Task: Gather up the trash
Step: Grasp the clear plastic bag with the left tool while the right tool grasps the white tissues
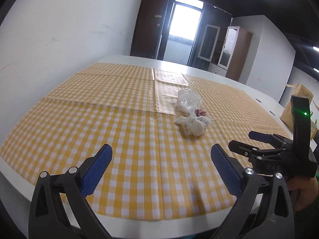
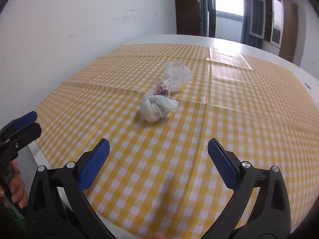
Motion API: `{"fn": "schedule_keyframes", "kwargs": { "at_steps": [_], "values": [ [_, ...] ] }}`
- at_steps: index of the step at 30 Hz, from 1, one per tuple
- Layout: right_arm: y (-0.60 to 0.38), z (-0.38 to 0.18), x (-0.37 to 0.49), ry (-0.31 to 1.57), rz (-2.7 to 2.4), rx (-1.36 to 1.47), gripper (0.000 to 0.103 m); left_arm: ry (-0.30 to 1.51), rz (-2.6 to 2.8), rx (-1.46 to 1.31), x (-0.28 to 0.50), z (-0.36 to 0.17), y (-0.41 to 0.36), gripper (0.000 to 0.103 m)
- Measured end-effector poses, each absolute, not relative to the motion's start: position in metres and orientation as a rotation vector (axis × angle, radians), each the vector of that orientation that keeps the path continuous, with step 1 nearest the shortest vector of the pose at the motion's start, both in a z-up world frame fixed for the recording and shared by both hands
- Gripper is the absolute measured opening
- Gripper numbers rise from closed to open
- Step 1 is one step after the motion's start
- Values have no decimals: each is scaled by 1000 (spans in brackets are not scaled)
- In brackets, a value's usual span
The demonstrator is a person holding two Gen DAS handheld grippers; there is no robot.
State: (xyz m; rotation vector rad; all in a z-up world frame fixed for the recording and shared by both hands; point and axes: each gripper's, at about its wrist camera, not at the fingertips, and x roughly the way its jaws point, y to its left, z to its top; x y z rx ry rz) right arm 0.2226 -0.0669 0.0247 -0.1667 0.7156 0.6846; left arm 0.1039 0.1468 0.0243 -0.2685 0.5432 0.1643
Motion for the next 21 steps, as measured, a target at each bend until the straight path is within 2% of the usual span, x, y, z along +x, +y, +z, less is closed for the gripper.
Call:
{"fn": "schedule_keyframes", "kwargs": {
  "at_steps": [8,17,20,21],
  "values": [
    [-28,24,269,779,701,-148,93,575,148,-266,149,35,170,97],
    [-7,15,303,845,720,-182,84,614,156,-214,192,38,190,97],
    [2,8,307,851,730,-220,71,622,146,-226,207,38,194,97],
    [4,5,310,862,731,-221,63,625,147,-230,212,37,195,97]
  ]
}}
